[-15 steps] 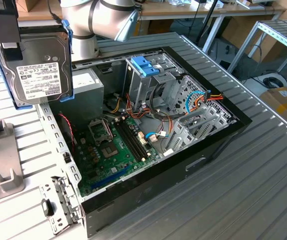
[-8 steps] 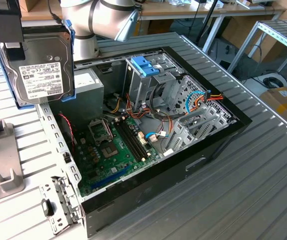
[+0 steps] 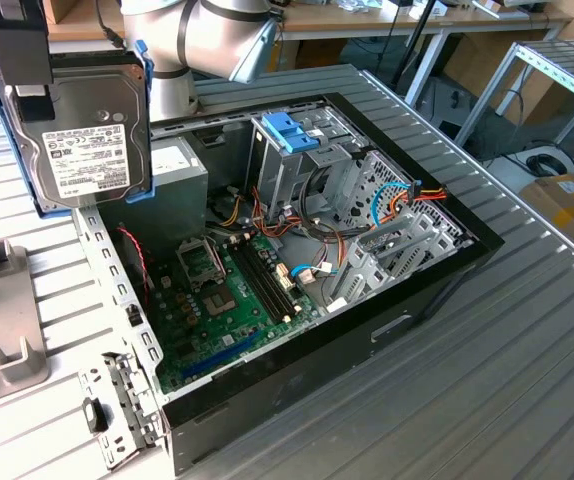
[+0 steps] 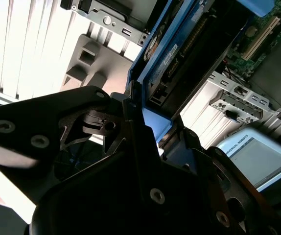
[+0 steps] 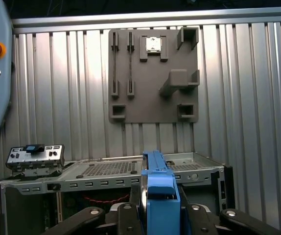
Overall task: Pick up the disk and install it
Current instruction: 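Pick up the disk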
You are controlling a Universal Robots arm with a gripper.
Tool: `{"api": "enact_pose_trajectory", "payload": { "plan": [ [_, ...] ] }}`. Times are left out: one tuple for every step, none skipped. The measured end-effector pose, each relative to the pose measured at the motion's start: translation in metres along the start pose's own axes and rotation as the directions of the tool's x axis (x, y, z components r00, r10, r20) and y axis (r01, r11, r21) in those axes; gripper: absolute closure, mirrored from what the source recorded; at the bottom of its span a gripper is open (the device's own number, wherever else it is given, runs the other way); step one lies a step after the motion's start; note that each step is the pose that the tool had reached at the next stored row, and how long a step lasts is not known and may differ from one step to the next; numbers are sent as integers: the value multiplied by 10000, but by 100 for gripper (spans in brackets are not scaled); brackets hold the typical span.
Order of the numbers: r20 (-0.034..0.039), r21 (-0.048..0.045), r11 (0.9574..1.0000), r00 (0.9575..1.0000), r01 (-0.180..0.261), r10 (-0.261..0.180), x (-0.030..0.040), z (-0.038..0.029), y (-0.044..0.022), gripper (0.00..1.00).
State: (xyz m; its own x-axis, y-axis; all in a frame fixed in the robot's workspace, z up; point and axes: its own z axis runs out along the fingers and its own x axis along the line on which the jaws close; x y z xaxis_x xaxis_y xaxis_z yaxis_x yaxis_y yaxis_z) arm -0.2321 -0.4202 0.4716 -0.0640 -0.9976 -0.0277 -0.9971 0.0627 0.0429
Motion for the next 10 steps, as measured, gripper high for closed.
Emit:
{"api": "enact_pose_trajectory", "payload": {
  "plan": [
    [-1,-1,10000,10000,0,0,0,0,-2,63],
    [-1,-1,10000,10000,0,0,0,0,-5,63],
    [-1,-1,10000,10000,0,0,0,0,-8,63],
    [0,0,10000,10000,0,0,1,0,-11,63],
    [0,0,10000,10000,0,0,1,1,-16,63],
    [0,-1,10000,10000,-1,1,1,1,-19,63],
    [0,0,10000,10000,0,0,1,1,-23,63],
    [0,-1,10000,10000,0,0,1,1,-29,63],
    [0,0,10000,10000,0,0,1,2,-33,63],
    [0,0,10000,10000,0,0,1,2,-36,63]
  ]
}}
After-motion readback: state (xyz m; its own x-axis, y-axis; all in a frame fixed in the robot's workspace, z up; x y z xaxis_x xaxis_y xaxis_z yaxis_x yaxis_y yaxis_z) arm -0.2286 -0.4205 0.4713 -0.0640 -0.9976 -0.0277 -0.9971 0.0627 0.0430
